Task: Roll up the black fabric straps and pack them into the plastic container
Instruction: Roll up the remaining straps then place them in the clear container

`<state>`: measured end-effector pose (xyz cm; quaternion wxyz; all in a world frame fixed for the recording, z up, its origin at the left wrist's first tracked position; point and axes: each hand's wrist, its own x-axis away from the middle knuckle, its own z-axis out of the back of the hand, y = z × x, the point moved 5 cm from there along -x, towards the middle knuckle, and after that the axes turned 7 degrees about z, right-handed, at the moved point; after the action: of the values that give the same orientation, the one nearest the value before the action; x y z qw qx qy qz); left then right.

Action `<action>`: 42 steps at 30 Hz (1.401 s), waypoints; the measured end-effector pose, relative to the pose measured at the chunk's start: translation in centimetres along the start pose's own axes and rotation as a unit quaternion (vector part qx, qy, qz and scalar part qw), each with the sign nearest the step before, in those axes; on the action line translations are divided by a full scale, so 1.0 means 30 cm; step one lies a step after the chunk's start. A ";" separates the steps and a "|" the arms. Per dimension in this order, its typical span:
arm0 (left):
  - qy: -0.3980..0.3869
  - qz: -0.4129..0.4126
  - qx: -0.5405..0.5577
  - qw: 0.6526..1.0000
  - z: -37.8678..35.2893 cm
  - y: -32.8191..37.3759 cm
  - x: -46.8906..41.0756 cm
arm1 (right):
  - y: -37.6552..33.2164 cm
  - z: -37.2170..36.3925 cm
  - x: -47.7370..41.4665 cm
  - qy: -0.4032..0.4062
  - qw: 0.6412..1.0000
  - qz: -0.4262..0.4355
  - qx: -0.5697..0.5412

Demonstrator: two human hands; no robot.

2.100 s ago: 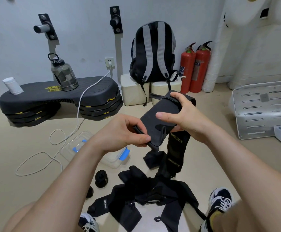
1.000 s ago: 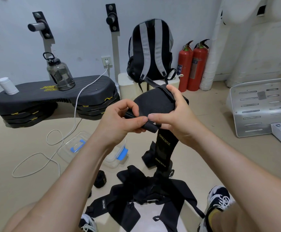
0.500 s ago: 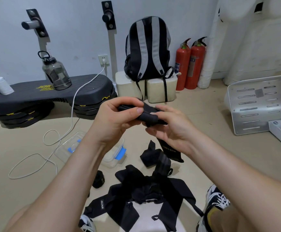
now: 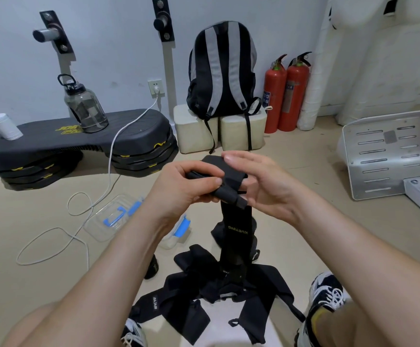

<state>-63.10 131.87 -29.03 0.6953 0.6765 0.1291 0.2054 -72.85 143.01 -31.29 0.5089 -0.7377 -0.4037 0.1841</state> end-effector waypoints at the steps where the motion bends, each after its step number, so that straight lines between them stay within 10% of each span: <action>1: 0.015 -0.003 -0.004 1.000 0.005 -0.002 -0.001 | -0.002 -0.008 0.007 -0.022 1.000 0.000 0.007; 12: 0.066 0.003 -0.071 0.995 -0.014 -0.027 0.000 | -0.010 0.006 0.007 0.014 0.988 0.072 0.135; 19: -0.036 -0.041 -0.073 0.996 0.008 -0.002 0.003 | -0.038 0.031 0.004 0.049 0.994 0.071 0.072; 37: 0.115 0.017 0.019 0.993 -0.011 -0.067 -0.032 | -0.010 0.016 0.033 0.057 0.985 0.078 0.144; 42: 0.017 0.009 0.024 1.000 -0.014 -0.047 -0.031 | -0.038 0.024 0.037 0.093 0.988 0.066 0.106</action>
<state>-63.95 131.81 -30.54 0.6748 0.6905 0.1395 0.2202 -73.15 144.49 -30.42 0.6064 -0.7184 -0.2830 0.1900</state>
